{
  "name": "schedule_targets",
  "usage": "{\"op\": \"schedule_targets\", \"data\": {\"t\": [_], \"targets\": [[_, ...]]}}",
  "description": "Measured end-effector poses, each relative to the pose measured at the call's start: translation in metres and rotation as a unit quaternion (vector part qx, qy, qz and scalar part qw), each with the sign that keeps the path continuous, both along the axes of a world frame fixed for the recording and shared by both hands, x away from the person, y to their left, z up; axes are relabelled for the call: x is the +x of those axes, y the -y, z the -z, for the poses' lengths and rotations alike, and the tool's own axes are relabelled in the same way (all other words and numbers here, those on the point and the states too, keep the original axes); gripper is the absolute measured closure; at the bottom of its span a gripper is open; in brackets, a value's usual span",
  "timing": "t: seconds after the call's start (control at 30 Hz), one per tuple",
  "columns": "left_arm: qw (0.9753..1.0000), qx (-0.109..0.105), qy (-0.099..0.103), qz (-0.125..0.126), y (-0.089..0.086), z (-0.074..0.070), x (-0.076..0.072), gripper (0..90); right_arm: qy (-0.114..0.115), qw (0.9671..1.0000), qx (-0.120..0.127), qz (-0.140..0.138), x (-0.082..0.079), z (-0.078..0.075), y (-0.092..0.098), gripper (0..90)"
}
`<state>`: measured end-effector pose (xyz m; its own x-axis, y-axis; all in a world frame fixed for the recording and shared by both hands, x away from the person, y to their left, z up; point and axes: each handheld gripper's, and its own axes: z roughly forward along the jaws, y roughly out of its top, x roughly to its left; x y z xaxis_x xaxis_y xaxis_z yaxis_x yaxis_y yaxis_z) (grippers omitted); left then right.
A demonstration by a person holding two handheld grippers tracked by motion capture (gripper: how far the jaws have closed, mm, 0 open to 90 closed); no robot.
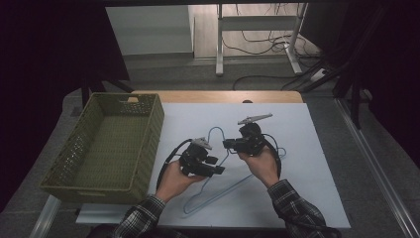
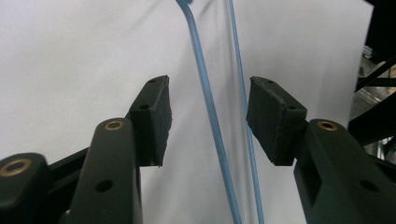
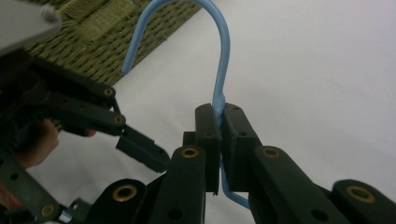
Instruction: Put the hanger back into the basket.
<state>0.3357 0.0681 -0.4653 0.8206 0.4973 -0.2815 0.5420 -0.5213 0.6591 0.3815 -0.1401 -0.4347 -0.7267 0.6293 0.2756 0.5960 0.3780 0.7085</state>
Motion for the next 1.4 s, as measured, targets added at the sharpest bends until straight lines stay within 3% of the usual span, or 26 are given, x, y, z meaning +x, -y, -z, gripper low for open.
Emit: {"op": "schedule_targets", "data": {"t": [0.1, 0.27, 0.37, 0.47, 0.57, 0.67, 0.9, 1.1, 1.2, 1.4], "targets": [[0.9997, -0.01, -0.02, 0.005, -0.002, -0.008, 0.004, 55.9, 0.013, 0.9999, -0.001, -0.005, -0.006, -0.005, -0.001, 85.4], [0.9988, 0.009, -0.048, 0.008, 0.001, -0.011, 0.009, 67.7, 0.025, 0.9996, 0.008, -0.01, -0.013, -0.009, -0.003, 85.4], [0.998, 0.008, -0.061, 0.015, 0.003, -0.01, 0.009, 79.8, 0.028, 0.9995, 0.014, -0.011, -0.015, -0.01, -0.002, 85.4], [0.9979, 0.019, -0.062, 0.008, 0.003, -0.009, 0.009, 86.4, 0.031, 0.9993, 0.015, -0.015, -0.017, -0.01, -0.002, 85.2], [0.9979, 0.016, -0.061, 0.011, 0.001, -0.011, 0.009, 87.5, 0.039, 0.9989, 0.019, -0.019, -0.019, -0.011, -0.002, 85.0], [0.9987, 0.017, -0.048, 0.002, 0.0, -0.019, 0.006, 87.8, 0.058, 0.9978, 0.024, -0.021, -0.022, -0.016, 0.0, 82.9], [0.9995, -0.002, -0.03, 0.0, -0.008, -0.037, -0.001, 88.0, 0.092, 0.9952, 0.031, -0.009, -0.031, -0.028, 0.01, 63.3], [0.9997, -0.006, -0.022, -0.012, -0.02, -0.047, -0.002, 88.0, 0.126, 0.9917, 0.027, -0.001, -0.045, -0.039, 0.023, 48.2], [0.9995, -0.013, -0.018, -0.024, -0.029, -0.051, -0.001, 87.9, 0.127, 0.9916, 0.027, 0.003, -0.049, -0.042, 0.034, 39.2], [0.999, -0.023, -0.008, -0.038, -0.045, -0.064, -0.001, 87.9, 0.136, 0.9907, 0.003, 0.011, -0.058, -0.038, 0.052, 19.0]]}}
